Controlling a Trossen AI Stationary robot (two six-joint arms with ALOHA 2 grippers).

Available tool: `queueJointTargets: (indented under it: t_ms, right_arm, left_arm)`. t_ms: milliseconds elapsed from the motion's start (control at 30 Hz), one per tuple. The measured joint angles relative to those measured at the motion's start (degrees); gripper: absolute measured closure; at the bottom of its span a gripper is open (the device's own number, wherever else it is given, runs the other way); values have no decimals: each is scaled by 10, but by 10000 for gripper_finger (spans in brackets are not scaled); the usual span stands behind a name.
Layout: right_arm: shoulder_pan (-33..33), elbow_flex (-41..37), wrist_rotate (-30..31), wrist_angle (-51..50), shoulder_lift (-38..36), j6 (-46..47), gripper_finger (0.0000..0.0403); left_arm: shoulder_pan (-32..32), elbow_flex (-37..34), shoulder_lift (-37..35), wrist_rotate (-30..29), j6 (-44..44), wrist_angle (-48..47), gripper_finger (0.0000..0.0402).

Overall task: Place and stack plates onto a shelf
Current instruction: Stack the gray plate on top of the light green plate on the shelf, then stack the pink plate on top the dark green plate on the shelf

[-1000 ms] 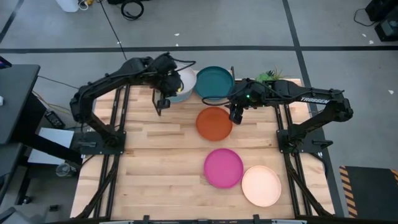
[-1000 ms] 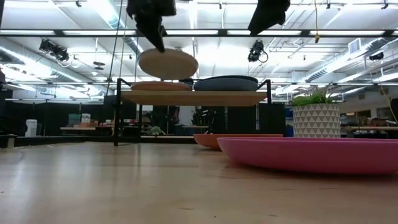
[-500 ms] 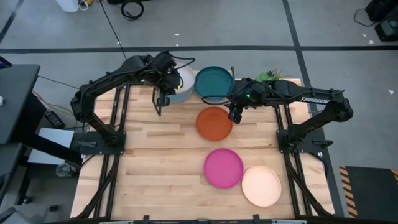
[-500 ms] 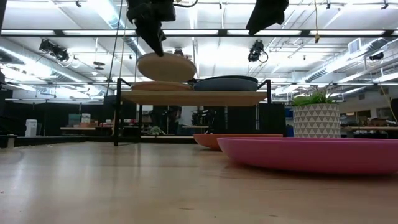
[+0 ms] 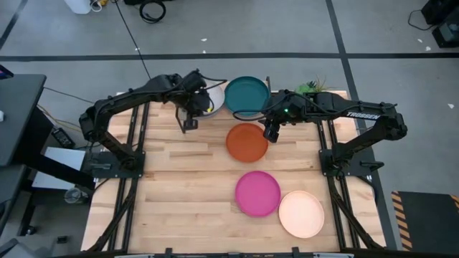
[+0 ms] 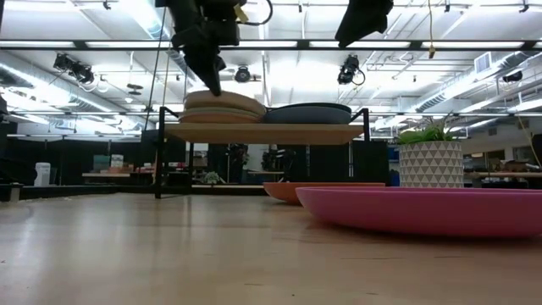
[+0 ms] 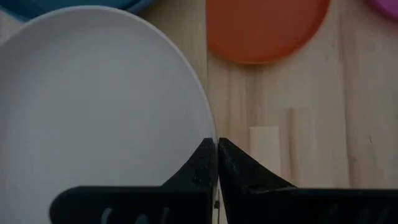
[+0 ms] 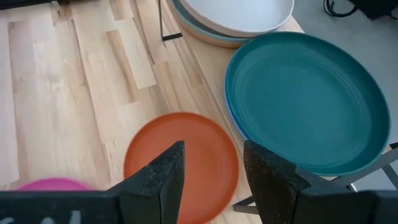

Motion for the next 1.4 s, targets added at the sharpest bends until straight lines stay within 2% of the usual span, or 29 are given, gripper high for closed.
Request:
queueJointTargets:
  t_ms: [67,167,367,467,533,633,867,1033,1233,1400]
  right_arm:
    - [0,0,0,0,0,0,233]
    - [0,0,0,0,0,3,233]
    - [0,0,0,0,0,5,233]
    - [0,0,-26,-1,0,14,233]
    - [2,0,-64,-6,1,29,233]
    - [20,-20,-102,-9,2,58,233]
    - [90,-108,-132,46,8,160,233]
    - [131,-161,-133,69,44,244,233]
    - [151,-186,-134,67,115,287,233]
    - [150,-188,-162,69,187,296,233]
  left_arm:
    - [0,-1,0,-1,-11,7,378]
    - [4,-1,0,-1,-23,19,332]
    - [17,5,-2,2,-37,-14,247]
    - [7,28,-28,51,-41,-22,229]
    - [-12,32,-58,78,-56,-8,228]
    - [-53,11,-102,84,-93,34,236]
    - [-136,-166,-231,31,-189,151,259]
    - [-171,-264,-316,6,-267,210,260]
    - [-208,-311,-390,-49,-307,242,260]
    - [-219,-314,-425,-78,-307,260,260]
